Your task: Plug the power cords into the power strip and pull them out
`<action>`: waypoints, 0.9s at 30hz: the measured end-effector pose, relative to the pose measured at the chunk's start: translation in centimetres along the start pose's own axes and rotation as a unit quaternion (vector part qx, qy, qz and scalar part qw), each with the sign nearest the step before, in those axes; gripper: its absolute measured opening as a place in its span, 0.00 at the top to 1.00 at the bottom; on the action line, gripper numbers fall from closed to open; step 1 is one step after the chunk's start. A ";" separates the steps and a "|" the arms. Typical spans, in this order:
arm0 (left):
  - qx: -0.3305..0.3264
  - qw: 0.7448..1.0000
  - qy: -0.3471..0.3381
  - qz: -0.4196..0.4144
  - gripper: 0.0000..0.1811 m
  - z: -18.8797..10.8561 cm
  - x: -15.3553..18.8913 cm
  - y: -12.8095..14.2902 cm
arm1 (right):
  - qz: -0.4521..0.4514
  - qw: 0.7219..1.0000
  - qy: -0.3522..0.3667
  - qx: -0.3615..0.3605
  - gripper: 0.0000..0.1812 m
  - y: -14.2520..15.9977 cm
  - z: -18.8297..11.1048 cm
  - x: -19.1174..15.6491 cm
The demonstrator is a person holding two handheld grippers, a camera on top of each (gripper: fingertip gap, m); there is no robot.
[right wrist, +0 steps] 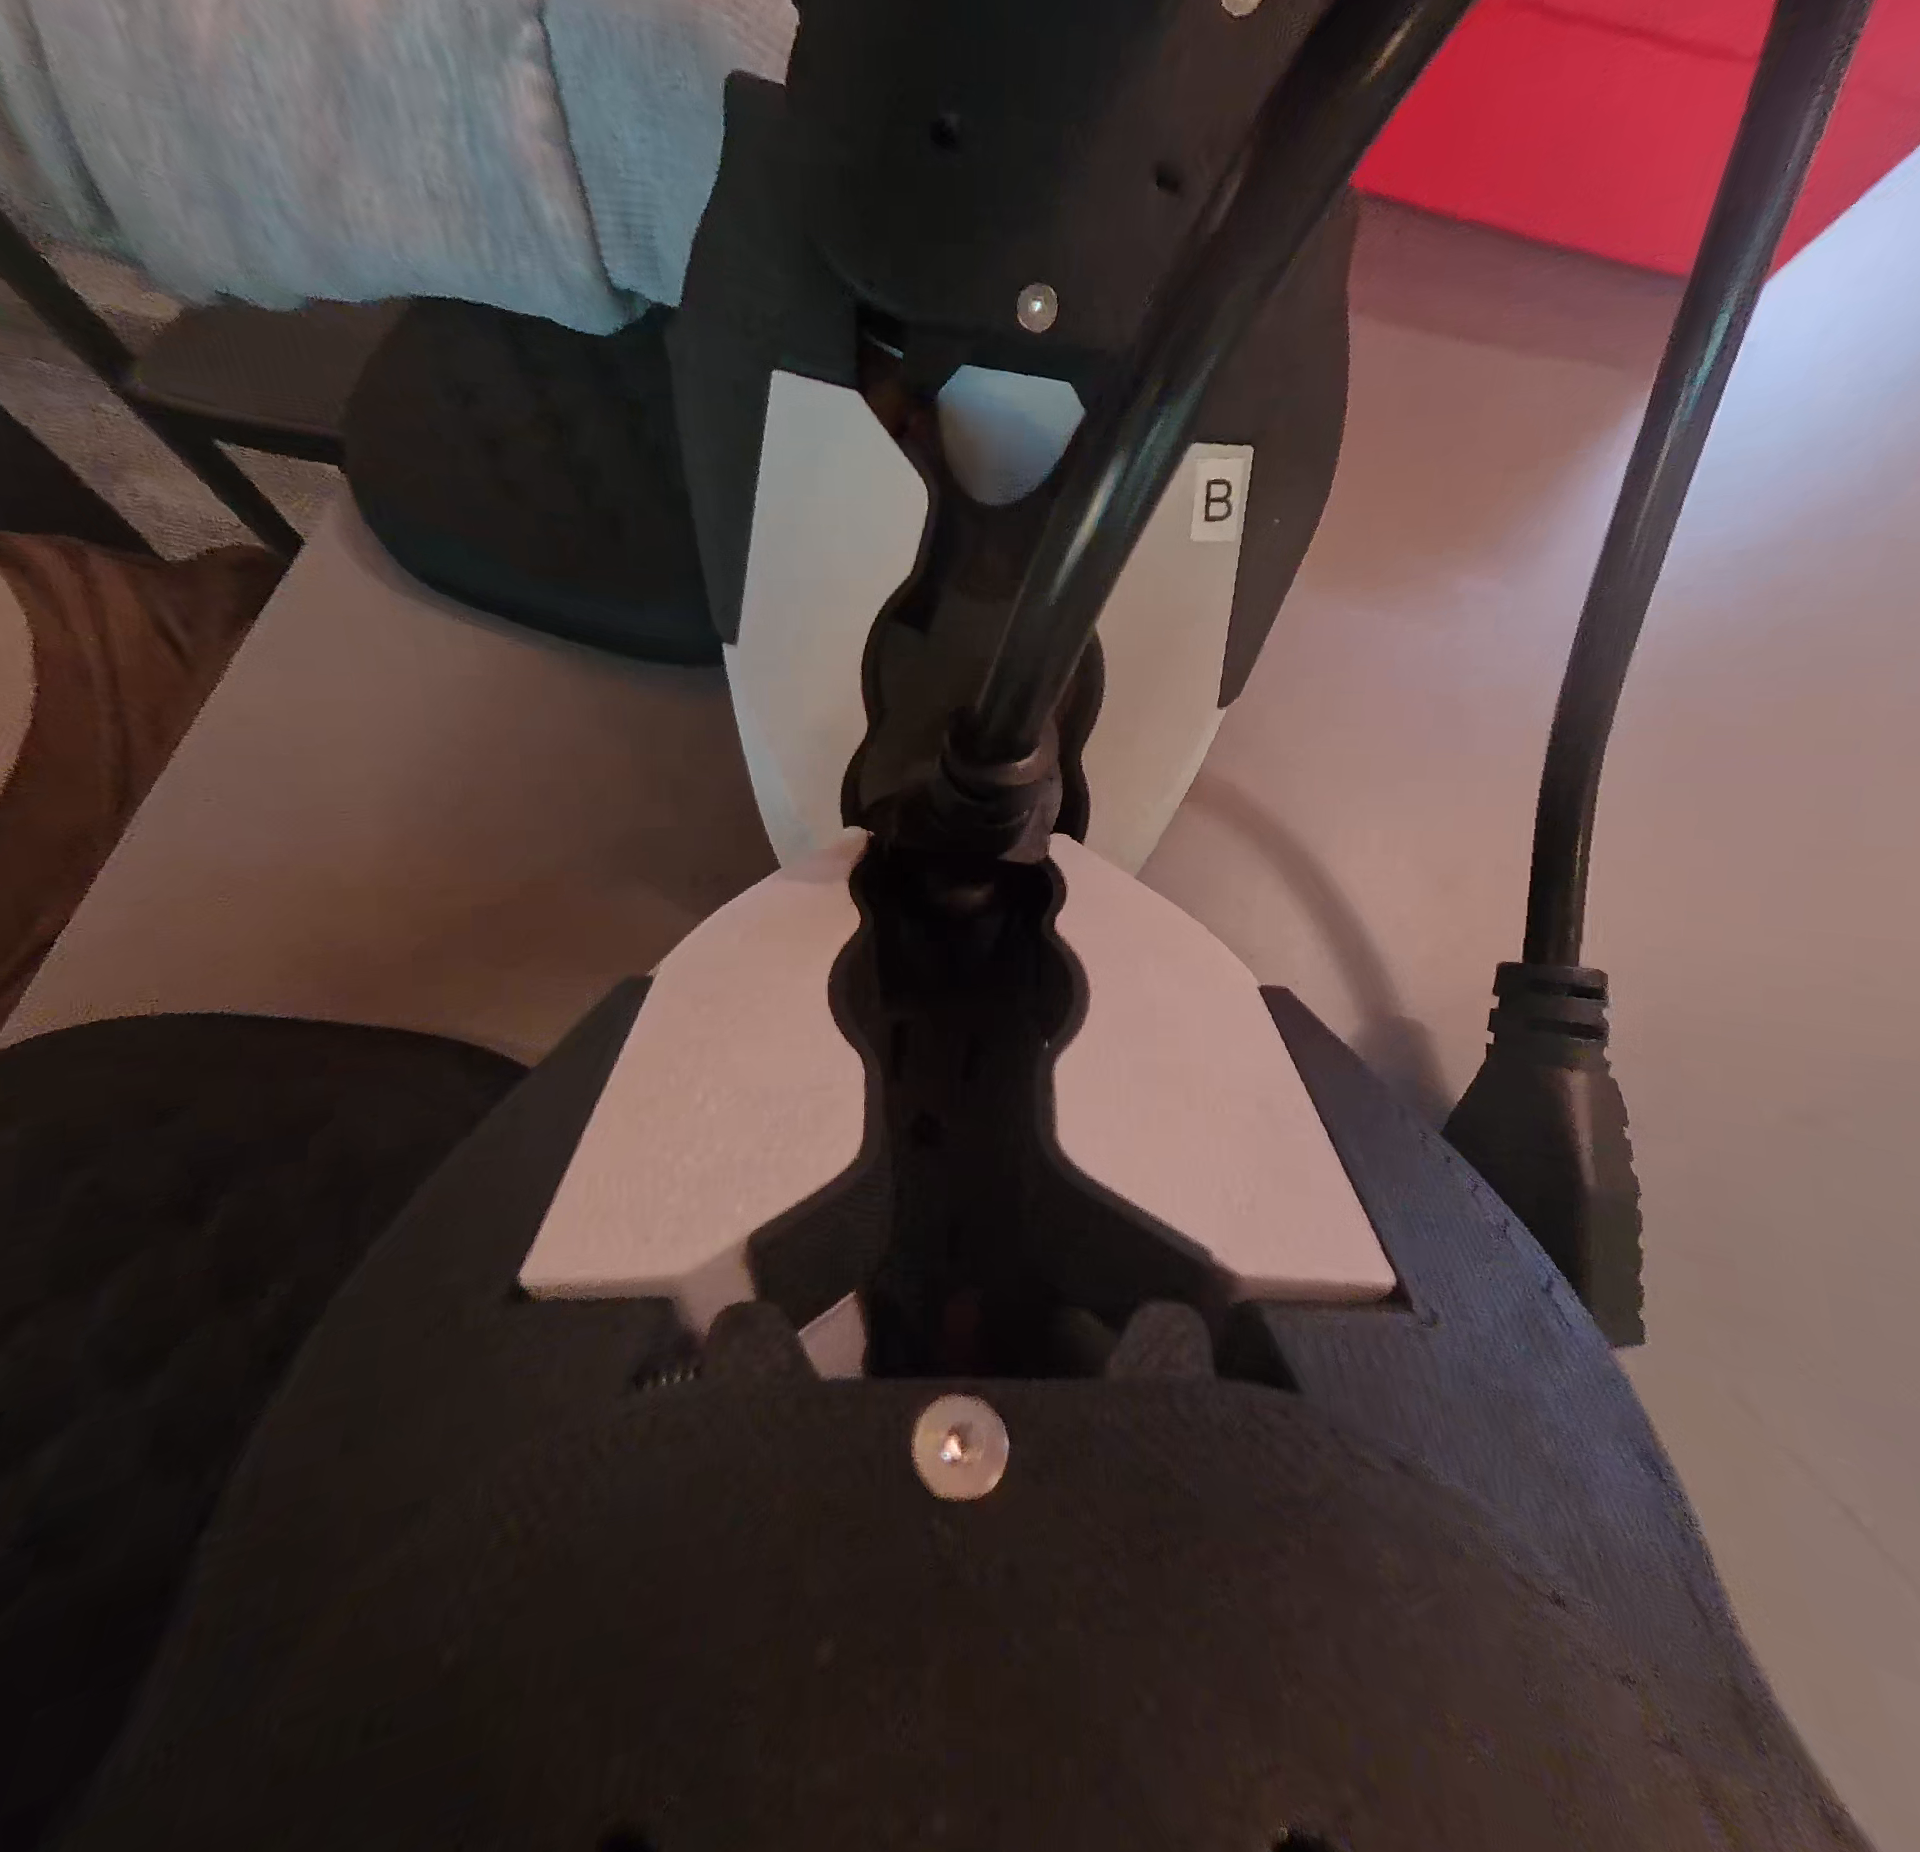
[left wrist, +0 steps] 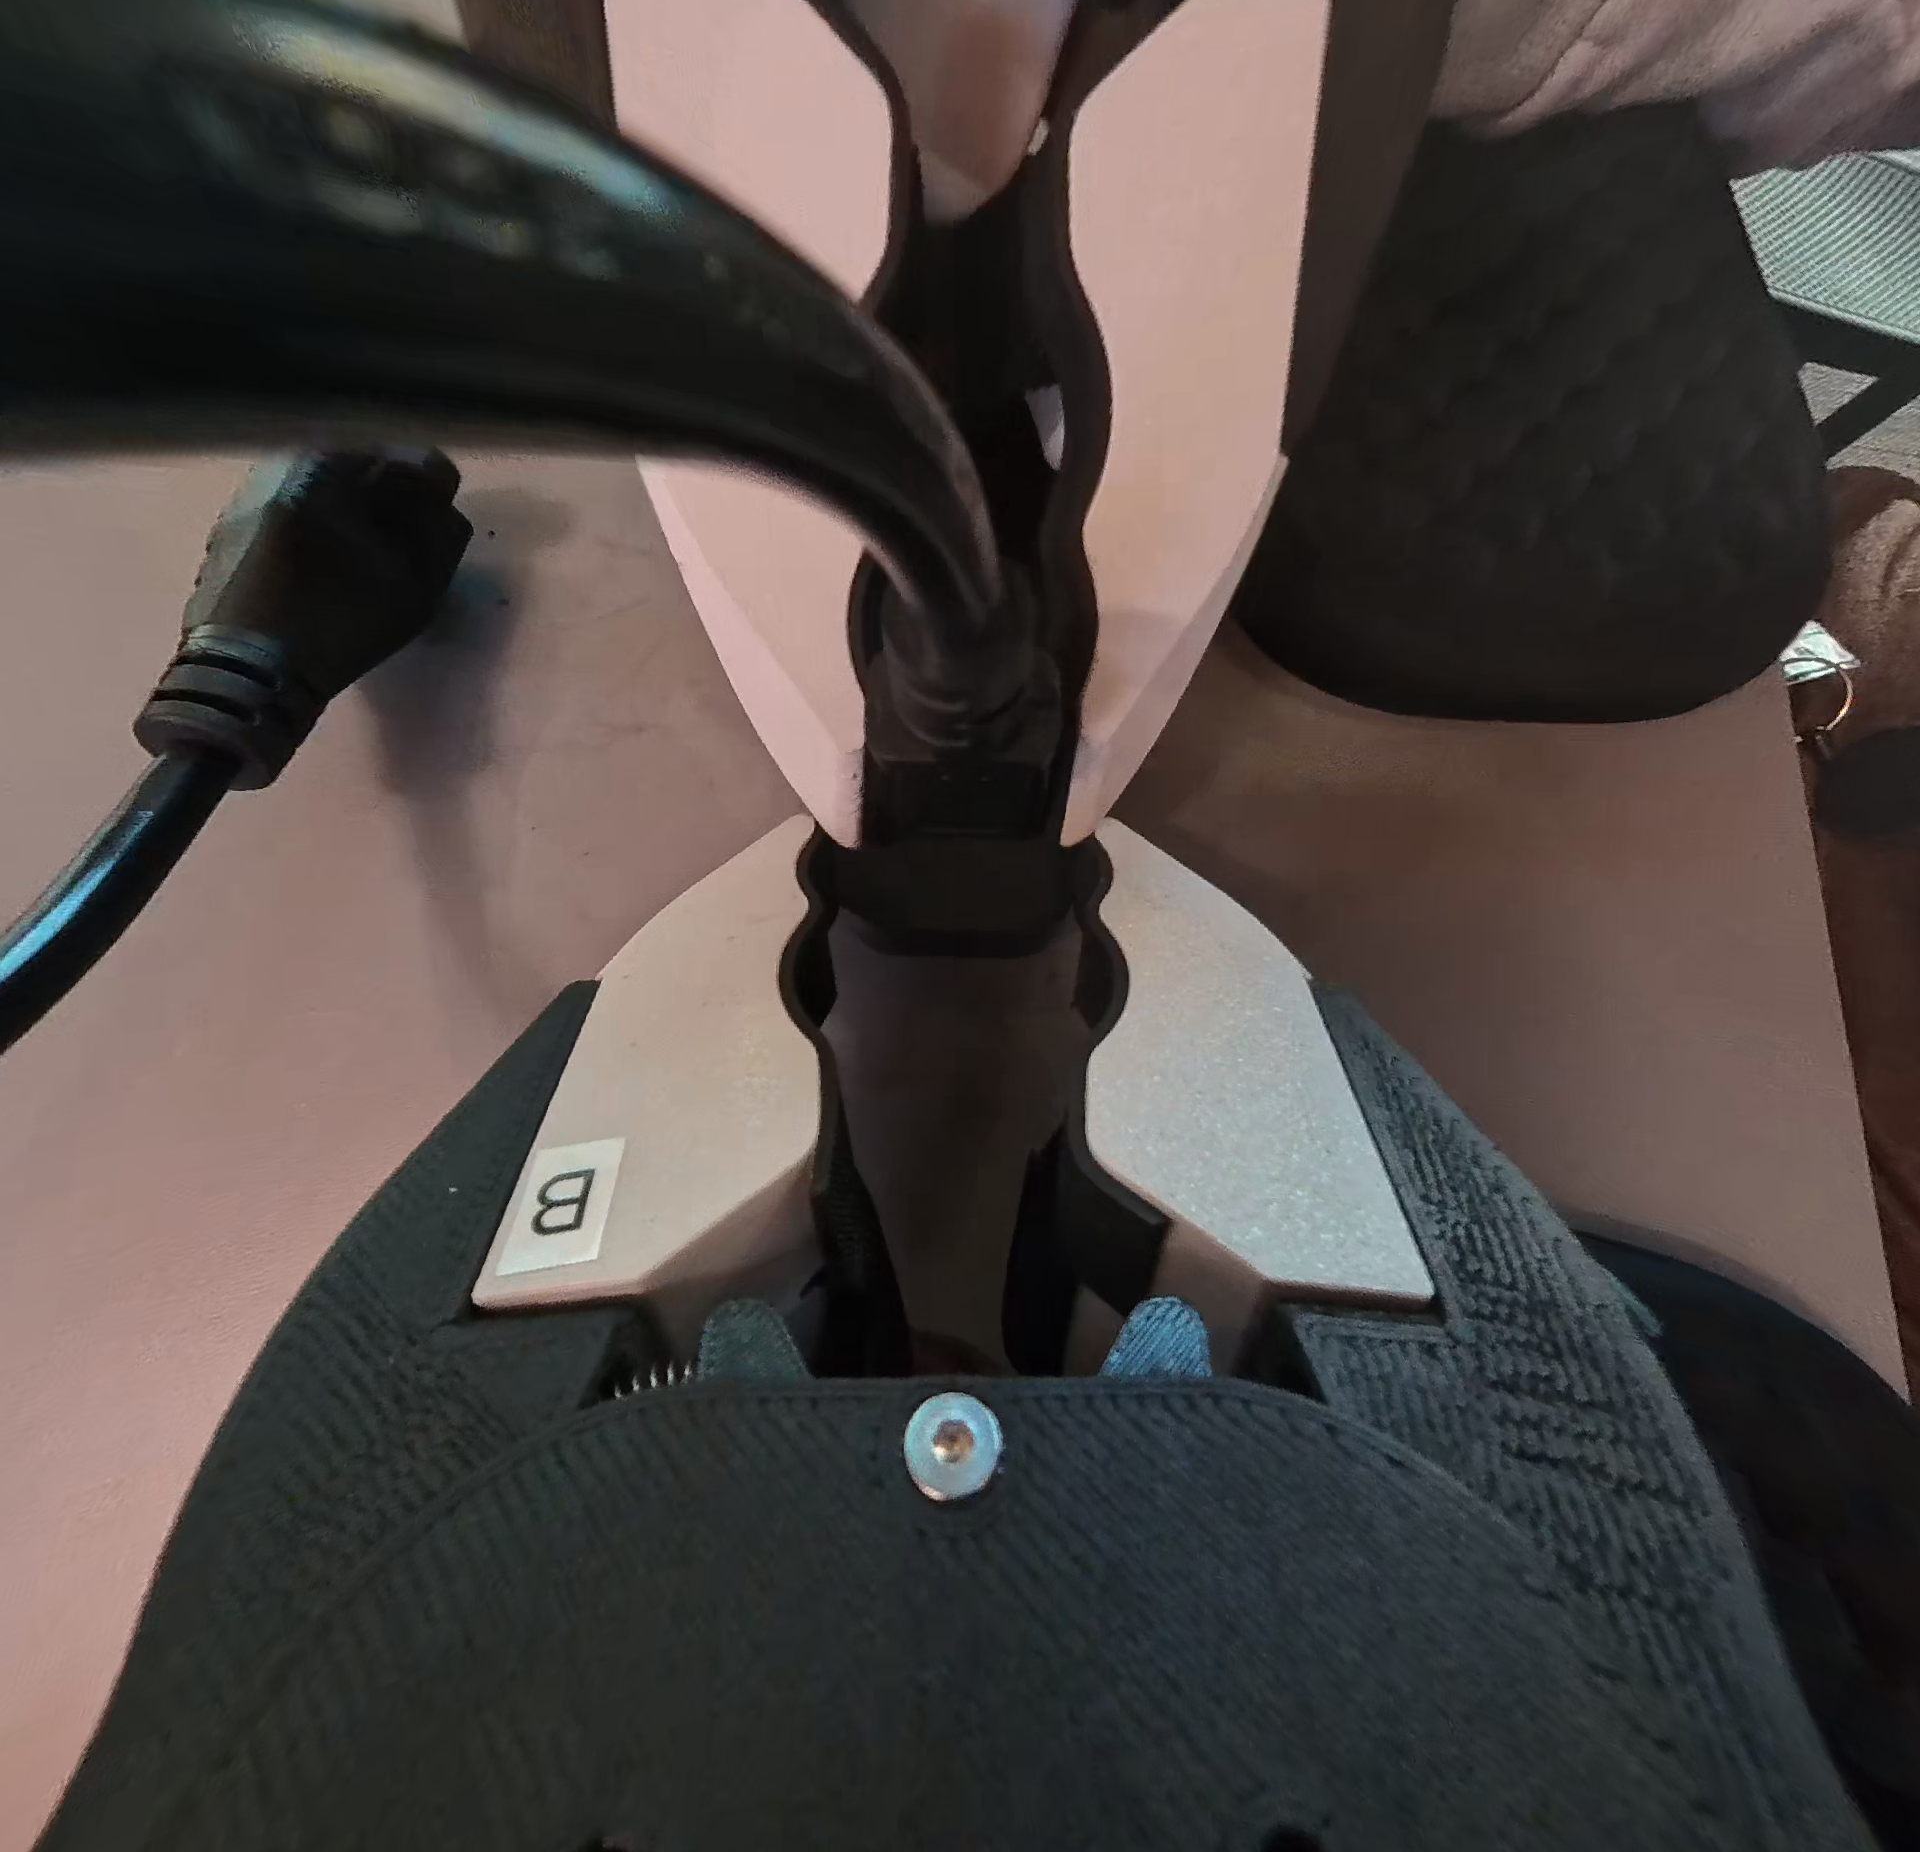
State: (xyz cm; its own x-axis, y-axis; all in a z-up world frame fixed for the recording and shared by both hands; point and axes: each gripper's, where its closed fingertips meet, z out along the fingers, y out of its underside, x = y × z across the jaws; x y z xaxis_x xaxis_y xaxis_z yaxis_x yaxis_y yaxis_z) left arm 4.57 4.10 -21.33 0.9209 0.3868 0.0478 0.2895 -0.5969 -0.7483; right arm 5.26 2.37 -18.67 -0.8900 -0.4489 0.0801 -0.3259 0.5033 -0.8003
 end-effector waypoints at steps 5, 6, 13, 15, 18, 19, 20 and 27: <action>0.002 1.000 -0.001 0.008 0.76 0.1 0.1 -0.1 | -0.020 1.000 0.009 0.019 0.85 0.1 -0.3 -0.2; 0.002 1.000 0.001 0.008 0.76 0.1 0.1 -0.1 | -0.023 0.999 0.007 0.021 0.85 0.1 -0.3 -0.2; 0.001 1.000 0.016 0.005 0.76 -0.1 0.5 0.0 | 0.012 0.999 0.002 0.048 0.79 -1.0 -0.6 -0.3; 0.002 1.000 0.016 0.004 0.76 -0.1 0.5 0.0 | -0.001 0.999 0.015 0.039 0.85 -1.0 -0.5 -0.3; 0.002 1.000 0.017 0.004 0.76 -0.2 0.5 0.1 | 0.009 0.999 0.022 0.039 0.85 -1.1 -0.4 -0.2; 0.002 1.000 0.016 0.004 0.76 -0.2 0.5 0.1 | 0.007 0.999 0.023 0.039 0.85 -1.1 -0.3 -0.2; 0.002 1.000 0.016 0.005 0.76 -0.2 0.5 0.1 | 0.008 0.999 0.022 0.039 0.85 -1.1 -0.3 -0.2; 0.002 1.000 0.015 0.009 0.75 -0.1 0.5 0.0 | -0.077 0.994 0.070 0.024 0.85 -2.0 -0.2 0.0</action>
State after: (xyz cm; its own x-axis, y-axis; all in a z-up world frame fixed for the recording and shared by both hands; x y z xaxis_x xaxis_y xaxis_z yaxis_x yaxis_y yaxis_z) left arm 5.10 4.20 -21.26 0.9332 0.3551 0.0546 0.2724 -0.6003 -0.7519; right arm 5.83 1.52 -16.98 -0.8674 -0.4088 0.2838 -0.4496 0.3991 -0.7991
